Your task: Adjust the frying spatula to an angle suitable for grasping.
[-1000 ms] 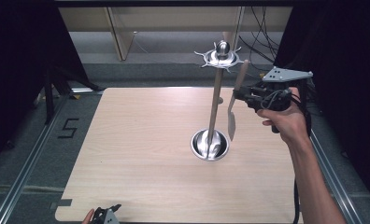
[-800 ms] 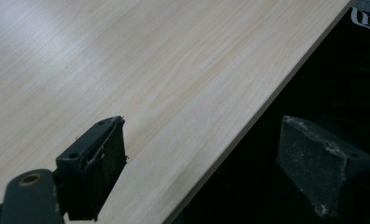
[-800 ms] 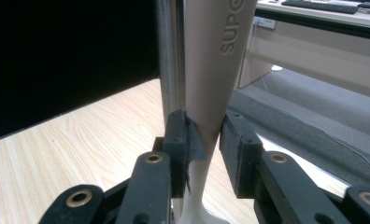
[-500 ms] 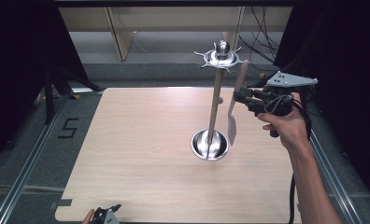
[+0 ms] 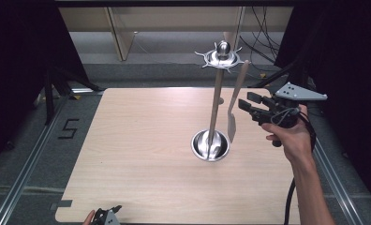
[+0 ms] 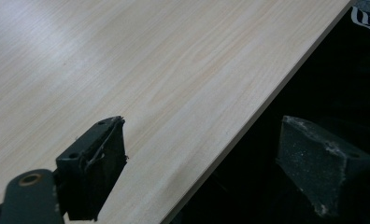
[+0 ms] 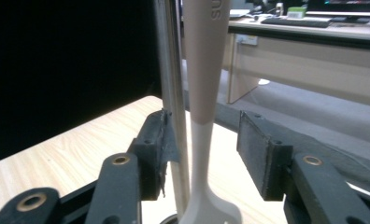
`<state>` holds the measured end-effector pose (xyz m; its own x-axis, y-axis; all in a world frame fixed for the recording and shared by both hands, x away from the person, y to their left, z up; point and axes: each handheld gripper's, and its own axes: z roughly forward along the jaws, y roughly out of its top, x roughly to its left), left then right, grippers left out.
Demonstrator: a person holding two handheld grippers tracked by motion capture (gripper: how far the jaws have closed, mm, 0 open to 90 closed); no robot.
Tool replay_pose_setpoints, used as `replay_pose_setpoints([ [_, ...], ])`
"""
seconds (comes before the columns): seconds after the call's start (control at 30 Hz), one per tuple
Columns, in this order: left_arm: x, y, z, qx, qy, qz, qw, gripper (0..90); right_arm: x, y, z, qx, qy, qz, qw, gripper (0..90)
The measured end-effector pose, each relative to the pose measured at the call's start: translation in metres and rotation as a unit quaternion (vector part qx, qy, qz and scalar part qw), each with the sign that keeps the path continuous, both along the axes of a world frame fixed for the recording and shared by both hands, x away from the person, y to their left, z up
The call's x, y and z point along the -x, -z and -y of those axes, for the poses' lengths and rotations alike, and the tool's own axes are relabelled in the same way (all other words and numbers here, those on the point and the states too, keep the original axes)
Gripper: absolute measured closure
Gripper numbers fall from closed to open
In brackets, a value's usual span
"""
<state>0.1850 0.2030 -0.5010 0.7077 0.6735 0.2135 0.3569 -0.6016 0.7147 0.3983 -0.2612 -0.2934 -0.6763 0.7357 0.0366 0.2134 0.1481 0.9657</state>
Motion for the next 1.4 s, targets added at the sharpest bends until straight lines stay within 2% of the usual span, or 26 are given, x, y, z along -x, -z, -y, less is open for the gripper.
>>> replay_pose_setpoints([
  [0.07,0.000,0.000,0.000,0.001,0.002,0.000,1.0000,14.8,0.003,0.001,0.000,-0.010,0.004,-0.006,0.9999,52.8],
  [0.1,0.000,-0.001,0.000,0.002,0.002,0.003,1.0000,14.8,0.002,0.002,0.002,-0.002,0.000,0.006,1.0000,52.3],
  [0.13,0.000,-0.002,-0.001,-0.011,0.009,-0.001,0.9999,14.7,0.004,0.004,0.002,-0.003,0.006,0.000,1.0000,52.1],
  [0.17,0.000,-0.002,-0.001,-0.009,0.010,-0.004,0.9999,14.8,0.005,0.005,0.003,-0.003,0.005,-0.004,1.0000,51.5],
  [0.2,0.000,-0.002,-0.001,-0.009,0.009,-0.005,0.9999,14.8,0.005,0.007,0.004,0.004,0.010,0.012,0.9999,51.0],
  [0.23,0.000,-0.001,-0.001,-0.007,0.007,-0.004,0.9999,14.8,0.006,0.008,0.004,-0.003,0.010,-0.001,0.9999,50.3],
  [0.27,0.000,0.000,0.000,0.004,-0.002,0.000,1.0000,14.8,0.007,0.010,0.006,-0.001,0.012,0.003,0.9999,49.5],
  [0.33,0.001,0.000,0.000,0.007,0.000,0.000,1.0000,14.8,0.009,0.013,0.007,-0.001,0.021,-0.002,0.9998,48.0],
  [0.37,0.000,-0.002,-0.001,-0.009,0.009,-0.005,0.9999,14.8,0.011,0.015,0.008,-0.003,0.021,-0.009,0.9997,47.2],
  [0.4,0.000,-0.002,-0.001,-0.008,0.009,-0.004,0.9999,14.8,0.010,0.017,0.009,-0.001,0.024,0.002,0.9997,46.2],
  [0.47,0.001,-0.001,-0.002,-0.006,0.007,-0.002,1.0000,14.8,0.014,0.020,0.010,-0.009,0.030,-0.013,0.9994,44.5],
  [0.53,0.001,-0.001,-0.001,-0.008,0.007,-0.002,0.9999,14.8,0.015,0.025,0.014,-0.002,0.033,0.004,0.9995,44.0],
  [0.6,0.001,-0.001,0.000,-0.004,0.009,-0.004,0.9999,14.7,0.017,0.032,0.014,-0.007,0.032,-0.022,0.9992,43.2],
  [0.63,0.001,0.000,0.002,0.006,0.000,0.001,1.0000,14.7,0.016,0.034,0.016,0.002,0.032,-0.018,0.9993,43.2],
  [0.67,0.000,0.000,0.001,0.003,0.000,0.002,1.0000,14.8,0.016,0.037,0.018,0.006,0.036,-0.014,0.9992,42.9],
  [0.73,0.000,-0.001,0.002,0.004,0.002,-0.002,1.0000,14.8,0.019,0.042,0.019,0.001,0.034,-0.039,0.9987,42.5],
  [0.9,-0.001,0.001,0.001,0.009,-0.003,-0.004,1.0000,14.7,0.016,0.053,0.023,0.016,0.038,-0.046,0.9981,41.1],
  [0.97,-0.001,-0.001,-0.001,0.000,0.001,-0.003,1.0000,14.8,0.015,0.057,0.023,0.021,0.039,-0.048,0.9978,40.7],
  [1.0,-0.002,0.000,0.000,0.001,-0.001,0.001,1.0000,14.8,0.017,0.060,0.022,0.018,0.037,-0.063,0.9972,40.7],
  [1.13,-0.001,-0.002,-0.001,0.003,0.004,-0.003,1.0000,14.7,0.017,0.067,0.022,0.023,0.037,-0.068,0.9967,40.2],
  [1.17,-0.001,-0.002,-0.001,0.003,0.004,-0.003,1.0000,14.8,0.017,0.069,0.022,0.020,0.041,-0.057,0.9973,40.0],
  [1.2,-0.001,-0.002,-0.001,0.003,0.004,-0.003,1.0000,14.8,0.019,0.069,0.023,0.025,0.040,-0.072,0.9963,39.7],
  [1.23,-0.002,-0.002,-0.001,0.000,0.002,-0.001,1.0000,14.8,0.018,0.071,0.022,0.017,0.041,-0.073,0.9964,39.5],
  [1.27,-0.001,-0.002,0.000,0.005,0.002,-0.002,1.0000,14.7,0.017,0.072,0.023,0.028,0.037,-0.060,0.9971,39.5],
  [1.37,-0.001,-0.003,-0.001,0.000,0.004,-0.003,1.0000,14.8,0.018,0.076,0.021,0.031,0.032,-0.076,0.9961,39.3],
  [1.4,-0.002,-0.002,-0.001,0.001,0.000,0.000,1.0000,14.8,0.017,0.077,0.020,0.037,0.033,-0.070,0.9963,39.2],
])
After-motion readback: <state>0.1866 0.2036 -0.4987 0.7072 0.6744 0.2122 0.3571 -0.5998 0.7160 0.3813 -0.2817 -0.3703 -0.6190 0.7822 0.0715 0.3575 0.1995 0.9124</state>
